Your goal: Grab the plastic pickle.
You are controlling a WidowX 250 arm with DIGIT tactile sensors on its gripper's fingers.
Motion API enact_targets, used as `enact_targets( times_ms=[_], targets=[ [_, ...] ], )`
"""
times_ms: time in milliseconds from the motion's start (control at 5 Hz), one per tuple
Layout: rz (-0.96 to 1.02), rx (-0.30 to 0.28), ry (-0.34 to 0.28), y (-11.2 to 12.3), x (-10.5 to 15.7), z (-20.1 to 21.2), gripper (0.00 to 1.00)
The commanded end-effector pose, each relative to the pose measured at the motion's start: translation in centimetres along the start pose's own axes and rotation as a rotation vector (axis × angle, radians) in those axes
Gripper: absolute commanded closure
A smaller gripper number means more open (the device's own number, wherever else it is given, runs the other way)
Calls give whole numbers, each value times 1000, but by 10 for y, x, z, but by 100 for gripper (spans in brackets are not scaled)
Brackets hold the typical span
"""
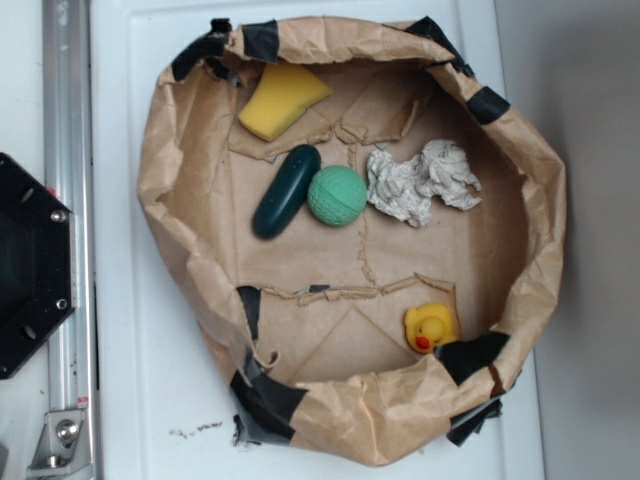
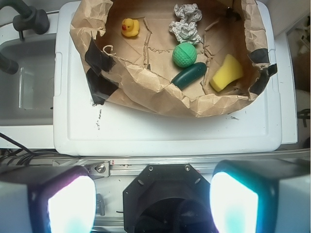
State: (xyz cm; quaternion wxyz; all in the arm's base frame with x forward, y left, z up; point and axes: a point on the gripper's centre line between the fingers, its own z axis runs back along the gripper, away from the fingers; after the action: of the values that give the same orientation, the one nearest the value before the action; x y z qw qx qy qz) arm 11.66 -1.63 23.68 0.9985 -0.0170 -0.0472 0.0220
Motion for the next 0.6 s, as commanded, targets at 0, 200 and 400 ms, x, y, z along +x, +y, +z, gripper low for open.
enact_targets(
  times_ms=[0, 200, 400],
  targets=[
    [0, 0, 0, 0, 0, 0, 0],
    [90, 40, 63, 21, 46, -49, 0],
    [172, 29, 39, 35, 76, -79, 0]
  ],
)
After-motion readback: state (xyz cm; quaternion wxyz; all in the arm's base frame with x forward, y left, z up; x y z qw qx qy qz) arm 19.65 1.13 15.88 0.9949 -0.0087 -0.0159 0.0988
